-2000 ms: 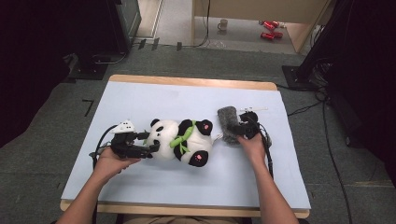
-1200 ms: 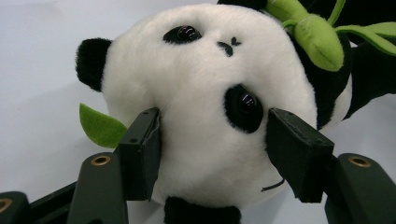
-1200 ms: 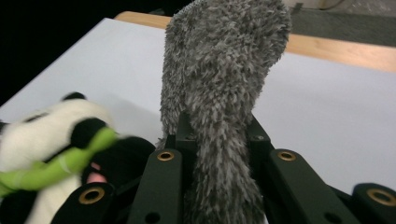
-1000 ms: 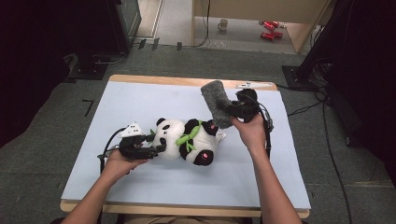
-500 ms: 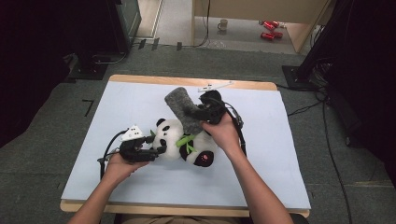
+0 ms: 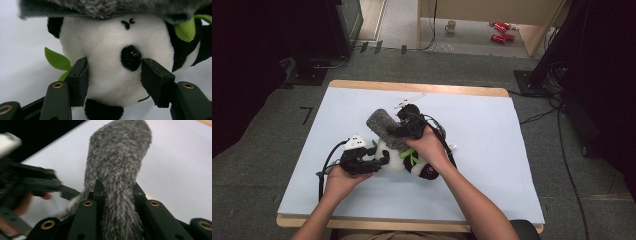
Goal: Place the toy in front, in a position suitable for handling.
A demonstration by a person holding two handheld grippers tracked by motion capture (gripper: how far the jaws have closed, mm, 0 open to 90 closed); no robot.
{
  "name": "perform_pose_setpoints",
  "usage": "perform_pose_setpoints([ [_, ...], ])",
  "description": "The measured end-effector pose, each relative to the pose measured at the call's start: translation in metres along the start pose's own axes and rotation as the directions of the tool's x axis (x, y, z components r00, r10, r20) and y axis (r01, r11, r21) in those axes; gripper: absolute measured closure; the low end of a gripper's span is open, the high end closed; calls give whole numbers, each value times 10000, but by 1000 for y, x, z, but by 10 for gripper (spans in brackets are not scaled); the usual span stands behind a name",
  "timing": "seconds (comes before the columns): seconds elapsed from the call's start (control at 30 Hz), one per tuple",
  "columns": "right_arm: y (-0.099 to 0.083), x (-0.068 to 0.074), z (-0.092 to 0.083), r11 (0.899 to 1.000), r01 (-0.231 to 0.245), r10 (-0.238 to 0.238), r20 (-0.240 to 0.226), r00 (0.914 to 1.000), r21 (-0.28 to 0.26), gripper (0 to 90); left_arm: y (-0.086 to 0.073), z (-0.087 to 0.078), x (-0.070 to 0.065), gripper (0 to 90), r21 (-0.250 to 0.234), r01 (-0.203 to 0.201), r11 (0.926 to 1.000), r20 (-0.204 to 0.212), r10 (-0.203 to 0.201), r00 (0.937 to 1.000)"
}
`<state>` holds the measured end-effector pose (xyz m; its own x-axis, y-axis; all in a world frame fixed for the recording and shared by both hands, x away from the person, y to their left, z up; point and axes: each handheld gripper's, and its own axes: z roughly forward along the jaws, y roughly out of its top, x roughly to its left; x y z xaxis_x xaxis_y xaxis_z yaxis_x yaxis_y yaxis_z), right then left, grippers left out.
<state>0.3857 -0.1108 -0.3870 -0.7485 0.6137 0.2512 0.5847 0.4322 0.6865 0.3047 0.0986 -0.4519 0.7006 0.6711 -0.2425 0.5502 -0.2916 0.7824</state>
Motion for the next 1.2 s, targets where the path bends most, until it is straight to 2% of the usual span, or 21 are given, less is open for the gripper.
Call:
perform_pose_setpoints([
  [0.07, -2, -5, 1, 9996, -228, 227, 76, 9997, 161, 737, 1, 0, 0, 449, 47, 294, 9996, 5, -294, 9996],
  [0.13, -3, -9, 0, 9994, -241, 235, 226, 9995, 252, 747, 1, 1, 0, 458, 57, 361, 9993, 8, -361, 9993],
  [0.27, -5, -18, -5, 9994, -192, 164, 912, 9957, 297, 766, 1, 1, 1, 467, 21, 431, 9991, 19, -431, 9991],
  [0.47, -9, -30, -11, 9951, -474, 320, 1700, 9849, 868, 772, 2, 2, -2, 472, 121, 191, 9997, -109, -190, 9998],
  [0.6, -10, -32, -13, 9933, -361, 134, 2014, 9794, 1095, 772, 3, 2, -2, 473, 160, 44, 9999, -104, -42, 9999],
  [0.73, -10, -36, -17, 9917, -450, 169, 2247, 9743, 1205, 772, 2, 2, -2, 473, 117, 49, 9999, -57, -48, 10000],
  [0.8, -10, -39, -19, 9925, -616, 358, 2309, 9723, 1059, 772, 2, 2, -1, 472, 79, 81, 9999, 2, -81, 10000],
  [0.87, -13, -42, -20, 9935, -918, 743, 2278, 9709, 670, 773, 2, 2, 0, 471, 41, 104, 9999, 51, -104, 9999],
  [0.97, -15, -45, -21, 9942, -941, 803, 2208, 9720, 527, 773, 2, 3, 0, 471, -44, 95, 9999, 49, -95, 9999],
  [1.07, -12, -47, -27, 9954, -853, 726, 2361, 9690, 437, 774, 3, 3, 0, 471, -5, 98, 10000, 76, -98, 9999],
  [1.17, -12, -53, -37, 9953, -966, 914, 2350, 9677, 107, 776, 3, 2, 2, 470, 63, 42, 10000, 153, -43, 9999],
  [1.2, -13, -56, -42, 9932, -1163, 1157, 2249, 9675, -106, 777, 3, 3, 1, 469, 67, 42, 10000, 143, -43, 9999],
])
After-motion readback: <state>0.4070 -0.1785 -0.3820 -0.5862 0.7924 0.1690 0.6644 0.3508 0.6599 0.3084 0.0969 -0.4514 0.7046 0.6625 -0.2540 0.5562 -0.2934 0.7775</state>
